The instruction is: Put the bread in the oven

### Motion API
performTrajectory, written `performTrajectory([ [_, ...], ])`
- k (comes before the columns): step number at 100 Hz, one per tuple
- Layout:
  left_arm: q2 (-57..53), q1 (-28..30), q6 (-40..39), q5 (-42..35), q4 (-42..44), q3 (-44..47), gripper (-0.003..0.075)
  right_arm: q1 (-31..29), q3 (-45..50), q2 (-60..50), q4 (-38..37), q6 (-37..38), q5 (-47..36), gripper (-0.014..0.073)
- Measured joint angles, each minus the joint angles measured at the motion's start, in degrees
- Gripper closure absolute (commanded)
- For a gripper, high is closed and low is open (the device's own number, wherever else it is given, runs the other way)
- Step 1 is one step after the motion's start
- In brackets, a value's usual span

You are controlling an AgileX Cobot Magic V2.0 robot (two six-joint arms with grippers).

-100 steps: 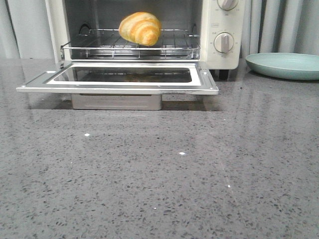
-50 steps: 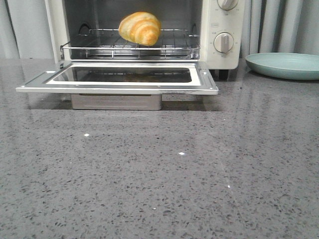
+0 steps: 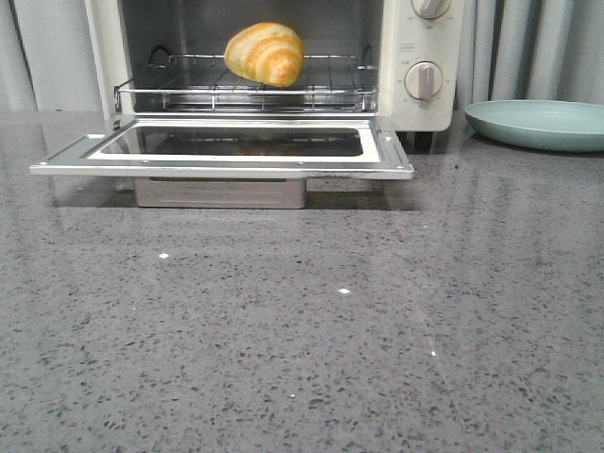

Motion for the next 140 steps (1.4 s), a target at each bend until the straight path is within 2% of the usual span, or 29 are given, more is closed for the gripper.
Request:
performTrajectory([
  [78, 0.0, 0.0, -0.04, -0.11, 0.1, 0.0, 0.0741, 0.0, 0.13, 0.0, 0.0, 0.0, 0.0, 0.0643],
  [89, 0.0, 0.0, -0.04, -0.11, 0.2, 0.0, 0.0741, -0.43, 2.62, -0.09, -5.0, 0.0, -0.3, 0.0643],
  [99, 0.0, 0.0, -0.04, -0.11, 0.2, 0.0, 0.0741, -2.75, 7.56, -0.09, -8.23, 1.48, -4.9, 0.0643],
  [105, 0.0, 0.0, -0.04, -0.11, 0.2, 0.0, 0.0741, -5.21, 11.84, -0.09, -9.27, 3.69, -10.87, 0.0643],
  [125, 0.0, 0.0, -0.04, -0.11, 0.2, 0.0, 0.0741, -17.96, 28.42, -0.09, -9.03, 6.98, -30.37, 0.0643],
  [133, 0.0, 0.0, -0.04, -0.11, 0.2, 0.0, 0.0741, -21.33, 33.09, -0.09, -8.9, 7.01, -33.73, 0.0643],
  [140, 0.0, 0.0, -0.04, -0.11, 0.2, 0.0, 0.0741, -22.62, 33.25, -0.09, -8.86, 7.1, -34.36, 0.0643],
])
